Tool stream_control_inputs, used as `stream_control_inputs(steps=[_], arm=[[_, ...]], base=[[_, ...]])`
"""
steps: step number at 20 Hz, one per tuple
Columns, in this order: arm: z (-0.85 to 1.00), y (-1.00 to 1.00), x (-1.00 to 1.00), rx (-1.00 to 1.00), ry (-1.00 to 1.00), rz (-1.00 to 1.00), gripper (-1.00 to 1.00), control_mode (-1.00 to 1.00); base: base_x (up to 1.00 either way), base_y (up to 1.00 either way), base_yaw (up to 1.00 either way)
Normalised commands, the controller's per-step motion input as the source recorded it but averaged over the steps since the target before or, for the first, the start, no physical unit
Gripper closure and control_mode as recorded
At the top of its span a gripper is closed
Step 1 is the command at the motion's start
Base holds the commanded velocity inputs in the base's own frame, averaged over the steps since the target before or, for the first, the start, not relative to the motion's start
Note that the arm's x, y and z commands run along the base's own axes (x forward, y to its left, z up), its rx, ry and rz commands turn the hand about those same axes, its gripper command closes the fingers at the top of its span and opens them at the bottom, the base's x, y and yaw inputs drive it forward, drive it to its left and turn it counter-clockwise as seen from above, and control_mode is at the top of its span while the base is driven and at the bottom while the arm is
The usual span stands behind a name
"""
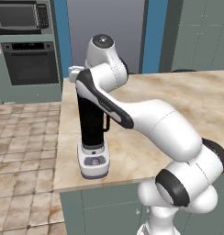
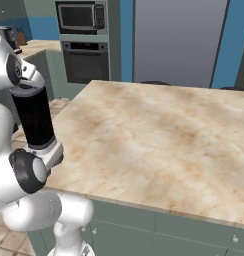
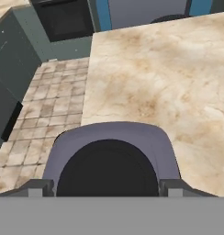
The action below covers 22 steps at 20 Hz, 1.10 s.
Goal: Grab the garlic and onion from the fridge, place them in the blender, close the lid, and turn on the blender to create a marinade.
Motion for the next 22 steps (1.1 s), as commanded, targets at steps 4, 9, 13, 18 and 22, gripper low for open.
stream_control_inputs(steps=[4,9,13,18,22], arm=[[-0.41,0.0,-0.34,0.15,0.0,0.0,-1.0,-1.0],[0.22,0.03,-0.07,0.01,0.08,0.0,-1.0,-1.0],[0.0,0.09,-0.01,0.0,0.1,0.0,-1.0,-1.0],[-0.5,0.33,0.06,0.01,0.04,0.0,-1.0,-1.0],[-0.29,0.07,-0.18,0.08,-0.06,0.0,-1.0,-1.0]], base=[[0.0,0.0,0.0],[0.0,0.0,0.0],[0.0,0.0,0.0],[0.0,0.0,0.0],[0.0,0.0,0.0]])
